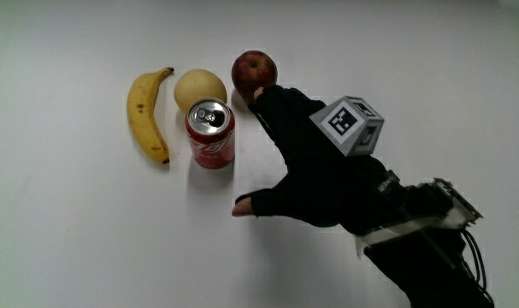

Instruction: Pick cola

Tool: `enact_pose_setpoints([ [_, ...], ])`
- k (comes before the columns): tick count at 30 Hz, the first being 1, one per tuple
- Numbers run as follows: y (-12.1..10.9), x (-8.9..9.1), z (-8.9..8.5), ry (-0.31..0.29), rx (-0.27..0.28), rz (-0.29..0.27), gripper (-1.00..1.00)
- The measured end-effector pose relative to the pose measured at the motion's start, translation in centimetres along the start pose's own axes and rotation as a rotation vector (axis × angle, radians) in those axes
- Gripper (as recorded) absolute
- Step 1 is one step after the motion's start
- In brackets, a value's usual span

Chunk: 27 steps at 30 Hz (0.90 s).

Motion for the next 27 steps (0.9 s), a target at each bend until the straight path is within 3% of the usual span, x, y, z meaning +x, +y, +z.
enact_pose_setpoints([
  [13, 3.9, 2.4, -1.2, 0.118, -0.009, -0.067, 0.00],
  [17, 5.3, 3.7, -2.0, 0.172, -0.053, -0.105, 0.00],
  [27, 6.8, 5.3, -3.5, 0.257, -0.075, -0.138, 0.00],
])
